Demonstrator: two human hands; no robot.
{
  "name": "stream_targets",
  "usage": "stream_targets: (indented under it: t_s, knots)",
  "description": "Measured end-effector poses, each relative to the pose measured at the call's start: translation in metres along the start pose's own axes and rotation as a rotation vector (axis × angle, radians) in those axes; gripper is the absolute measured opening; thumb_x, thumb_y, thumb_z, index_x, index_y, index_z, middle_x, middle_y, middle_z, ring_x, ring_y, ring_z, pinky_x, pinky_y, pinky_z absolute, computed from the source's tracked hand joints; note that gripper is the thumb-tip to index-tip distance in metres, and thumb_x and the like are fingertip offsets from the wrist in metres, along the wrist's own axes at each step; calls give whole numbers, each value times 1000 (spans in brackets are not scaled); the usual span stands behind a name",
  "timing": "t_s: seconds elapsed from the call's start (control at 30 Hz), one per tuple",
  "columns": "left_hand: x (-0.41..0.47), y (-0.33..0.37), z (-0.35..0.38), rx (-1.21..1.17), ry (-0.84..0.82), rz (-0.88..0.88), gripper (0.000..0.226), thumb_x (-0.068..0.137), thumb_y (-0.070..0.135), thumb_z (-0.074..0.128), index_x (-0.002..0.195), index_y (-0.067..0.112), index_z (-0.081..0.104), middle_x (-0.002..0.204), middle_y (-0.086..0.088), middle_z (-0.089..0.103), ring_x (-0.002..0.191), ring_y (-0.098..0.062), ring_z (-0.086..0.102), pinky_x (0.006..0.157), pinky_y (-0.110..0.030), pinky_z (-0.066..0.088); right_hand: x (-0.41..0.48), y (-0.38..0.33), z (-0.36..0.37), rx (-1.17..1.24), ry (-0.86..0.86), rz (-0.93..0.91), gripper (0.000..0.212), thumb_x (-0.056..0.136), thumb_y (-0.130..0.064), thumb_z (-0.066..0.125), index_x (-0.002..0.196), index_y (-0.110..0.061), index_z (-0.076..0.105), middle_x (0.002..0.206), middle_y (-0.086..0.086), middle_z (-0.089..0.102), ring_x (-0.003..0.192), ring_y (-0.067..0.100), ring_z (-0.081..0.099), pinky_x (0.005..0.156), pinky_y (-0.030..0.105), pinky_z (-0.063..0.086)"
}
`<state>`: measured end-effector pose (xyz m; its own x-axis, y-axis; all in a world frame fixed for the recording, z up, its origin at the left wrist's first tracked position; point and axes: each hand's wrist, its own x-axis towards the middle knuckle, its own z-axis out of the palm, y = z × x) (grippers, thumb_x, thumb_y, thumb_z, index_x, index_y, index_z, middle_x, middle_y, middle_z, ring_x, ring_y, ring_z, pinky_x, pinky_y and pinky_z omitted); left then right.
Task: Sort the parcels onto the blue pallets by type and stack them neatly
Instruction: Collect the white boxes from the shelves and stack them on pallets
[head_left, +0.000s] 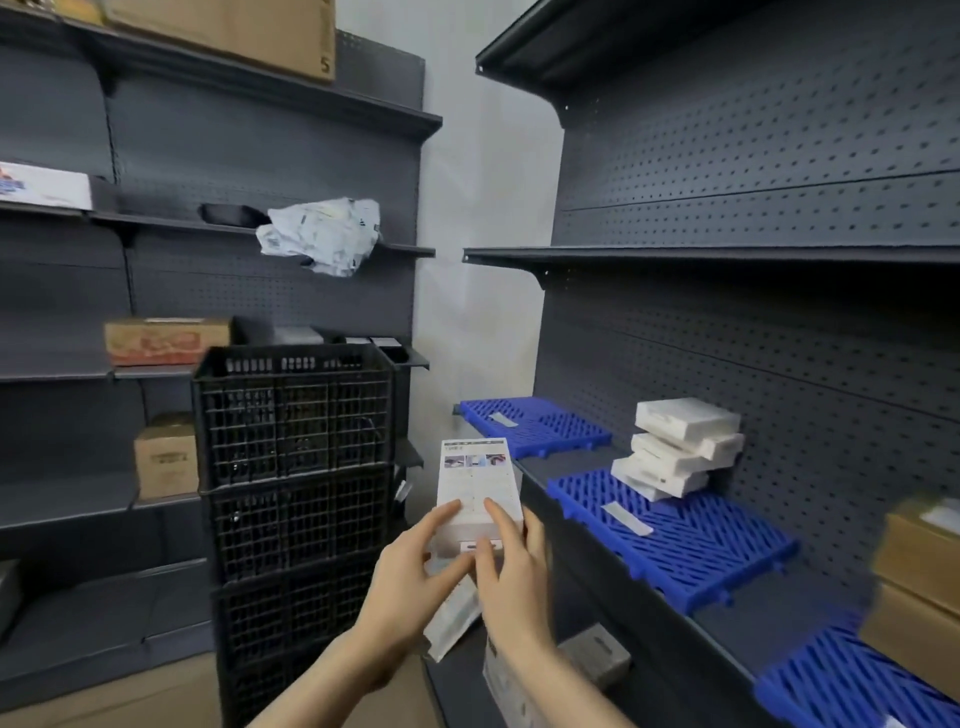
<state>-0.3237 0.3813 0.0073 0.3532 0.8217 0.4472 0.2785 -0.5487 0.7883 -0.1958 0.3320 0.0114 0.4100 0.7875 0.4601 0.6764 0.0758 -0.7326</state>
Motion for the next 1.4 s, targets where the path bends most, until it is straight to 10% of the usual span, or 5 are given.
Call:
stream_targets:
  t_s: [0.33,0.7,0.93,1.4]
  knots:
    - [221,-73,20,33,-72,77,51,84,43,68,130,40,50,99,12,68,84,-7,64,78,-30,53,204,56,71,-63,111,-22,42,95,-32,51,136,-38,44,146,-2,31,132,17,34,107,34,36]
    - [412,-143,91,21,-328,157,52,82,35,70,131,31,52,117,17,59,100,6,55,76,4,35,352,143,111,-147,257,135,42,94,-31,54,135,-34,49,137,-1,39,122,18,44,98,27,40]
    - [516,-201,160,-40,-557,257,64,68,61,58,126,35,54,116,18,63,102,2,60,88,-16,48,421,199,137,-239,393,320,43,94,-33,54,136,-32,48,131,-2,39,121,16,44,94,17,32]
    - [610,-251,222,-63,-903,510,46,79,42,64,119,31,47,112,6,62,94,-7,61,77,-25,52,467,232,166,-431,431,552,46,96,-31,51,141,-32,41,140,-2,30,122,17,45,102,26,42]
